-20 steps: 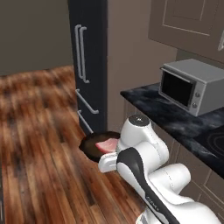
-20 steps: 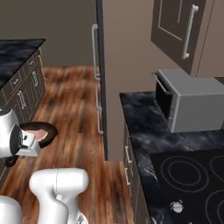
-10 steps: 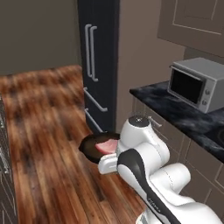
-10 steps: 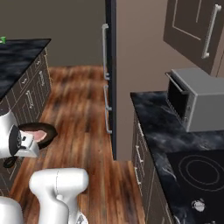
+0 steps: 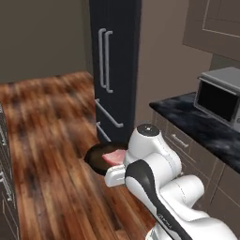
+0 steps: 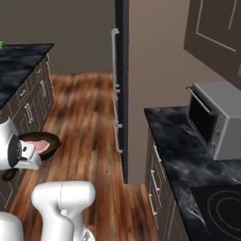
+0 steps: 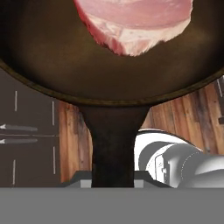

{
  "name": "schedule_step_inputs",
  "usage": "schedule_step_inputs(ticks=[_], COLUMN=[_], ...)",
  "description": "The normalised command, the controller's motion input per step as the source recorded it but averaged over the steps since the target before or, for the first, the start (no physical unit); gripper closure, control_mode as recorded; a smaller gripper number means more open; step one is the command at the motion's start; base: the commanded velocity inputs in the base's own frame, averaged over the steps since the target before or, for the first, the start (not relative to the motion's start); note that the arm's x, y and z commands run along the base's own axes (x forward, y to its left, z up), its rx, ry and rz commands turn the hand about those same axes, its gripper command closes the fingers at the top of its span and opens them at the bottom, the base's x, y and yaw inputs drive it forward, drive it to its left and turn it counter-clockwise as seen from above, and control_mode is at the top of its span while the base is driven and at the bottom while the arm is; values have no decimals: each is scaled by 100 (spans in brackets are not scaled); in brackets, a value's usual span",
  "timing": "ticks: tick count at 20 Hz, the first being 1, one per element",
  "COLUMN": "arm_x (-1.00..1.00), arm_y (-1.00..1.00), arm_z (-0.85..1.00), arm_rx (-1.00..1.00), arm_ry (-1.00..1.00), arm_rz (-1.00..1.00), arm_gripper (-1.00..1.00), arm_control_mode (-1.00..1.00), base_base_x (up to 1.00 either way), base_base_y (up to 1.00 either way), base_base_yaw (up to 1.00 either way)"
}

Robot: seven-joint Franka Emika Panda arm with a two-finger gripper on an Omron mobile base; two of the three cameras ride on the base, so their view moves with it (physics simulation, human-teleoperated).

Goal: Pick up the pan with the steak in it and place it on the dining table. Then place the steak on the plate.

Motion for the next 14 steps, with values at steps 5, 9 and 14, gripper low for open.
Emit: schedule_step_inputs(ticks=[5, 9, 14], arm_x=[0, 0, 0], arm_y=[0, 0, 0], arm_z=[0, 0, 0], arm_rx=[0, 0, 0], arm_ry=[0, 0, 0], arm_rz=[0, 0, 0], arm_gripper=[100, 100, 100], arm_control_mode=[100, 100, 100], base_base_x=[99, 100, 100], base_base_y=[5, 6, 6], base_base_yaw=[0, 0, 0])
